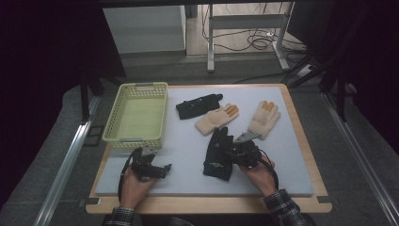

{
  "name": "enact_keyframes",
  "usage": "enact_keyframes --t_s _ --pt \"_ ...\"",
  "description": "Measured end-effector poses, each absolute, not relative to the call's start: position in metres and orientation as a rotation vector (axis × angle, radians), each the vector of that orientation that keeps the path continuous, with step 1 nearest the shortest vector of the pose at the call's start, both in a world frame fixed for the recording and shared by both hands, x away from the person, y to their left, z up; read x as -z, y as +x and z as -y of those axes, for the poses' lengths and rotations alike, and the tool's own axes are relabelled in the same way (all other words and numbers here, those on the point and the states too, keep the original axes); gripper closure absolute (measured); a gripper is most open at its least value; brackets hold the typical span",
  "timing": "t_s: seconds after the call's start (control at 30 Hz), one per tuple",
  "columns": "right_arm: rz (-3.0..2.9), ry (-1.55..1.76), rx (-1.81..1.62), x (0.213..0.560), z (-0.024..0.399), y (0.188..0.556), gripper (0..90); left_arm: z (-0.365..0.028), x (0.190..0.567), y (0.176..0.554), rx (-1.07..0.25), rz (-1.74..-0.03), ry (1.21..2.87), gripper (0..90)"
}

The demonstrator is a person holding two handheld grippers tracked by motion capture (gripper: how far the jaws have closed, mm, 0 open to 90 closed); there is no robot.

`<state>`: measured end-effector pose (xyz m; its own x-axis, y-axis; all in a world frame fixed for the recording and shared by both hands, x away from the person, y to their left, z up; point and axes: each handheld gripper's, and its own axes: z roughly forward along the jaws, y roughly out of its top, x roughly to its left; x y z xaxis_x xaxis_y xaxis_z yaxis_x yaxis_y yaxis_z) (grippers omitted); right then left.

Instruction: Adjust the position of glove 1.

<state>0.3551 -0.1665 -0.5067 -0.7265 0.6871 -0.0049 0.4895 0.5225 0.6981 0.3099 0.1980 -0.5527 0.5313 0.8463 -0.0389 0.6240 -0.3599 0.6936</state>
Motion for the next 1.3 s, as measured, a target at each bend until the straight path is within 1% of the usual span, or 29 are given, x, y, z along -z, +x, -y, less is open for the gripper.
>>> enact_keyframes --t_s 0.03,0.07,0.17,0.2,0.27,0.33,0.37,0.4,0.47,0.5,0.6,0.9,1.1,1.17,1.2,1.23,1.27,1.3 --pt "-2.485 0.986 -1.008 0.507 0.167 0.355 65.6 -0.198 0.553 0.310 -0.431 -1.186 2.107 1.7" --pt "-2.474 0.965 -1.019 0.502 0.170 0.353 59.0 -0.198 0.553 0.310 -0.431 -1.186 2.107 1.7" --pt "-2.454 0.943 -1.022 0.494 0.174 0.349 56.6 -0.198 0.553 0.310 -0.431 -1.186 2.106 1.7" --pt "-2.438 0.929 -1.017 0.488 0.181 0.346 57.2 -0.198 0.553 0.310 -0.431 -1.186 2.106 1.7" --pt "-2.433 0.932 -1.014 0.487 0.184 0.345 58.1 -0.198 0.553 0.310 -0.431 -1.186 2.106 1.7" --pt "-2.435 0.934 -0.992 0.485 0.193 0.342 68.2 -0.198 0.553 0.310 -0.431 -1.186 2.106 1.7" --pt "-2.441 0.945 -0.955 0.489 0.201 0.340 76.4 -0.198 0.553 0.310 -0.430 -1.187 2.106 1.7" --pt "-2.441 0.945 -0.955 0.489 0.201 0.340 76.4 -0.198 0.553 0.310 -0.430 -1.187 2.106 1.7" --pt "-2.459 0.966 -0.940 0.497 0.206 0.339 80.3 -0.198 0.553 0.310 -0.431 -1.187 2.106 1.7" --pt "-2.471 0.970 -0.934 0.502 0.208 0.338 80.7 -0.198 0.553 0.310 -0.430 -1.187 2.106 1.7" --pt "-2.480 0.955 -0.949 0.510 0.207 0.337 80.6 -0.198 0.553 0.310 -0.431 -1.187 2.106 1.7" --pt "-2.521 0.895 -0.954 0.521 0.181 0.341 78.6 -0.198 0.553 0.310 -0.432 -1.187 2.105 1.8" --pt "-2.494 0.886 -1.038 0.506 0.166 0.348 75.7 -0.198 0.553 0.310 -0.431 -1.186 2.106 1.7" --pt "-2.492 0.859 -1.059 0.501 0.158 0.351 74.6 -0.198 0.553 0.310 -0.432 -1.189 2.101 1.8" --pt "-2.490 0.825 -1.077 0.495 0.145 0.355 74.1 -0.198 0.553 0.310 -0.432 -1.189 2.101 1.8" --pt "-2.490 0.825 -1.077 0.495 0.145 0.355 74.1 -0.198 0.553 0.310 -0.432 -1.189 2.101 1.8" --pt "-2.493 0.802 -1.093 0.491 0.134 0.358 73.6 -0.198 0.553 0.310 -0.432 -1.189 2.101 1.7" --pt "-2.493 0.802 -1.093 0.491 0.134 0.358 73.6 -0.198 0.553 0.310 -0.432 -1.189 2.101 1.8"
